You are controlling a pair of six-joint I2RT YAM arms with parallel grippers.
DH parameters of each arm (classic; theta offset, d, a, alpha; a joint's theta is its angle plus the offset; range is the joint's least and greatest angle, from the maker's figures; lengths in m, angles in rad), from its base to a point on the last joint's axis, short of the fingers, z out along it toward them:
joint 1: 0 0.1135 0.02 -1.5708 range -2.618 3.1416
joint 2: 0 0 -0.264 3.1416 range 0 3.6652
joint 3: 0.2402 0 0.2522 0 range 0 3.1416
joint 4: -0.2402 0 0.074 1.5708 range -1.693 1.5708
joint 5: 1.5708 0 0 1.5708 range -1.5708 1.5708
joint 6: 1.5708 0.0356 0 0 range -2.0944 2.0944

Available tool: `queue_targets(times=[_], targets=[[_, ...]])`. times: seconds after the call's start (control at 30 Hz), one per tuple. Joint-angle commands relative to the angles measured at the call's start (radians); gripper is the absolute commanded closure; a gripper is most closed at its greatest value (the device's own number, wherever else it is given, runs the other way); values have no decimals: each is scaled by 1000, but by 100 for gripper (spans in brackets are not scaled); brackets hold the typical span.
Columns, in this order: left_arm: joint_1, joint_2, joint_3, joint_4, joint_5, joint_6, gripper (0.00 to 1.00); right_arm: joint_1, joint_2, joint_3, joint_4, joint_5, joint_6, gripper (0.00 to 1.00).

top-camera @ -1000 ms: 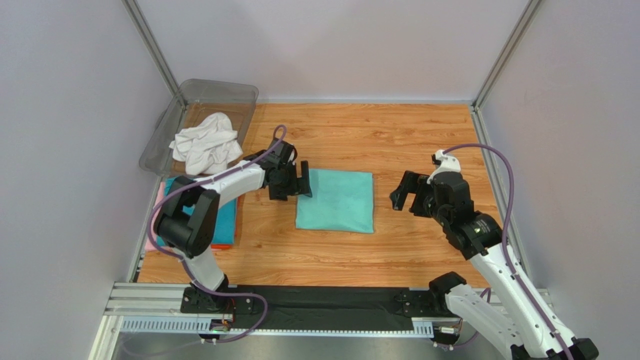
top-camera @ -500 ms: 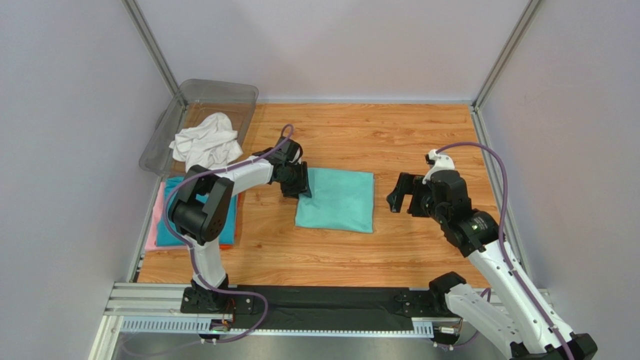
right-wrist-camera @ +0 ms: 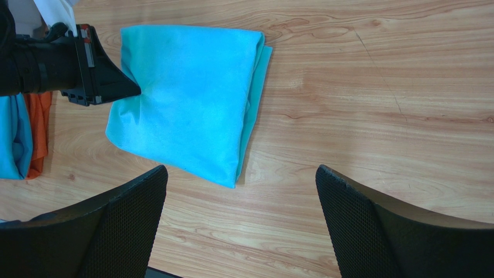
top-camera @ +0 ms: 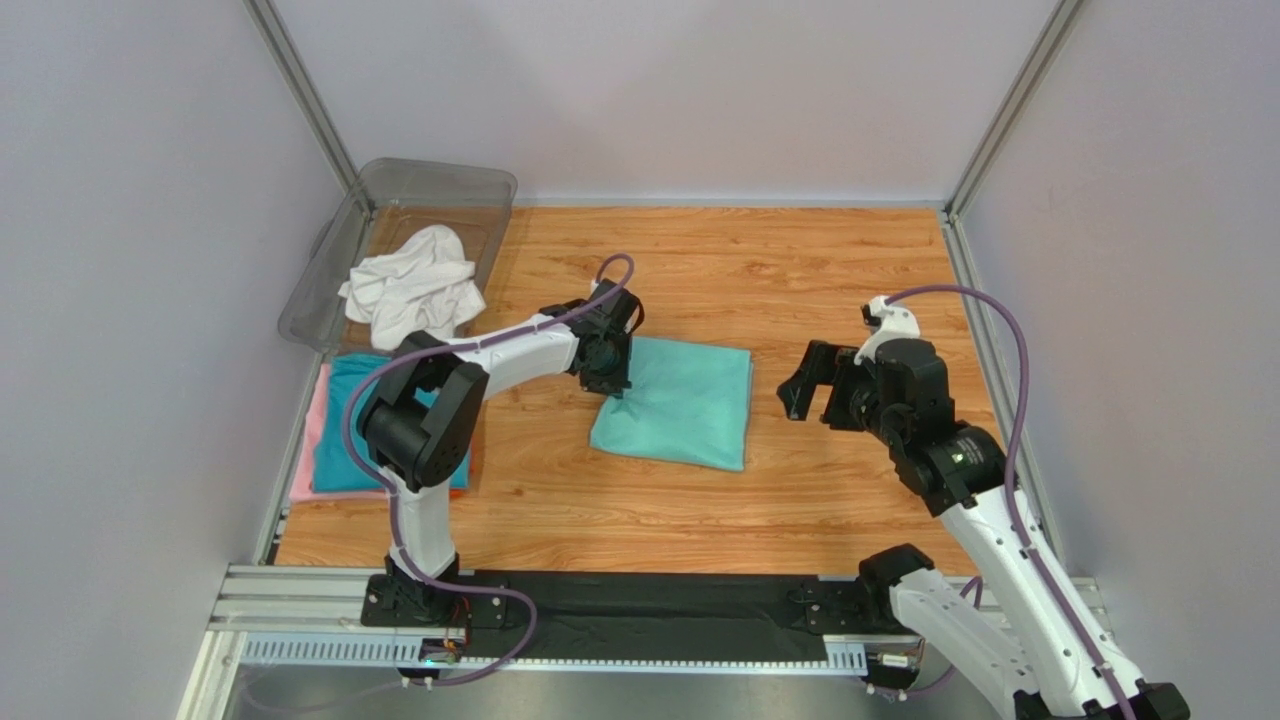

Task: Fold and stack the t-shirts
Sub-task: Neatly place the folded tshirt to the corner

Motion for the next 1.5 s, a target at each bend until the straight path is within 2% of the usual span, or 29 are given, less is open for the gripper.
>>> queue_targets(times=[0.0,0.17,0.33,0.47,0.6,0.63,0.67,0.77,0.87,1.17,1.47], targets=[[5,-107,-65,-100,-160,103,100,-11,-25,0,52,-46,-18,0],[4,-312,-170,-169,-248,126,100,-16,-37,-3,60,-79,-23,0],[5,-492,-260,-316,-358,91,100,-17,-45,-7,66,-95,-26,0],[4,-630,-273,-434,-476,45,100,-19,-45,-7,71,-104,-29,0],[4,-664,-234,-575,-593,19,100,-21,-41,-9,72,-107,-32,0],[4,-664,-204,-624,-628,-33,100,-22,-40,-10,80,-113,-33,0],[4,-661,-188,-710,-694,-53,100,-24,-40,-14,83,-115,-32,0],[4,-671,-176,-787,-830,-84,100,-31,-34,-11,84,-122,-33,0],[8,-681,-173,-816,-923,-123,100,-42,-34,-14,87,-139,-32,0],[13,-696,-83,-818,-1021,-102,100,-67,-49,-27,98,-155,-27,0],[13,-774,-13,-767,-977,-13,100,-88,-57,-32,103,-164,-23,0]])
